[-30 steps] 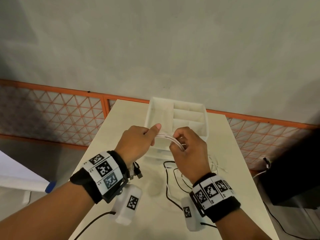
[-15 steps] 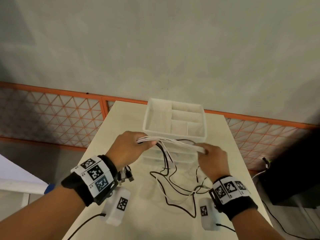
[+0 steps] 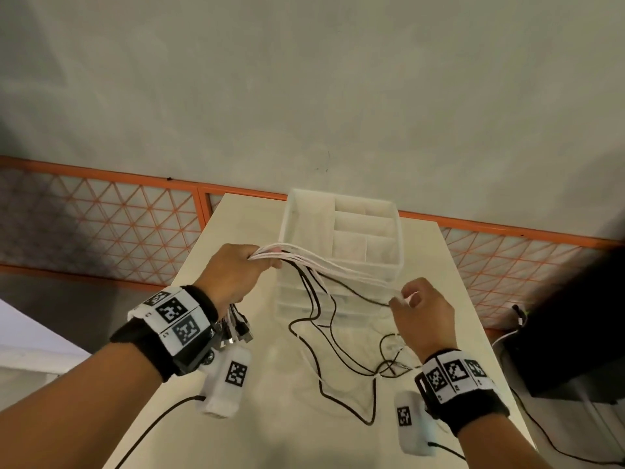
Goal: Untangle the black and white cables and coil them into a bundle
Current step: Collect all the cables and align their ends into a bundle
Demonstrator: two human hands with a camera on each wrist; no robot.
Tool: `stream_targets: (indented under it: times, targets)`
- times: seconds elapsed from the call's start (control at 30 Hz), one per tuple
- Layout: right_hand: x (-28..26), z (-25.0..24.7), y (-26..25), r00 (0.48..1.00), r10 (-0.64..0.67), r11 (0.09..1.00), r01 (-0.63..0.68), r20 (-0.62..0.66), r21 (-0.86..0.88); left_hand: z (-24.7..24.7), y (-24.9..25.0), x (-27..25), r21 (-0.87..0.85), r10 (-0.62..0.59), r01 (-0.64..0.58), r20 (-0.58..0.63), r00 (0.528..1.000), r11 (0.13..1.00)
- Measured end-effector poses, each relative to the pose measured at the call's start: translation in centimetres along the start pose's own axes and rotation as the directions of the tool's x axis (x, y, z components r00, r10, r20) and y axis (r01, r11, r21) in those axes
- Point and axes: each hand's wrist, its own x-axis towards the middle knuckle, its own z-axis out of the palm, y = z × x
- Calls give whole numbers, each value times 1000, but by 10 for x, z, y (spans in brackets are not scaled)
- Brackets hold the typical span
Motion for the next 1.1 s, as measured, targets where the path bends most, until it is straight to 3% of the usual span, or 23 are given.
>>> stream_targets:
  times: [0.13, 0.23, 0.3, 0.4, 0.5, 0.6, 0.73, 0.9, 1.0, 1.1]
  targets:
    - [0, -20, -25, 993, -30, 961, 61, -117, 269, 4, -10, 4, 166, -33, 45, -75, 997, 985]
    - [-2, -24, -36, 1000, -2, 943, 4, -6, 334, 7, -10, 2, 93, -66, 72, -72, 995, 993]
    - [-3, -18, -29, 987, 71, 967, -103, 141, 232, 4, -3, 1, -1, -66, 67, -83, 994, 998]
    - [-3, -2, 0, 925, 193, 980, -195, 326, -27, -10, 14, 2, -169, -38, 22, -93, 995, 985]
    - [-5, 8, 23, 871, 306, 948, -243, 385, -205, -23, 28, 2, -261, -9, -19, -104, 995, 965]
    - [-7, 6, 30, 834, 336, 935, -239, 437, -263, -26, 33, 2, -282, -6, -25, -110, 994, 959]
    - [-9, -5, 20, 842, 197, 962, -67, 503, -265, -20, 24, 0, -213, -39, 16, -106, 994, 977]
    - [-12, -19, -27, 876, -219, 973, 227, 430, 32, -6, 24, -10, -176, -32, 25, -40, 999, 984]
    - [-20, -12, -54, 846, -418, 908, 402, 332, 117, 1, 32, -15, -187, 18, -18, -4, 1000, 982]
    - [-24, 5, -58, 811, -464, 879, 471, 357, 73, 2, 40, -16, -162, 41, -43, -15, 999, 986]
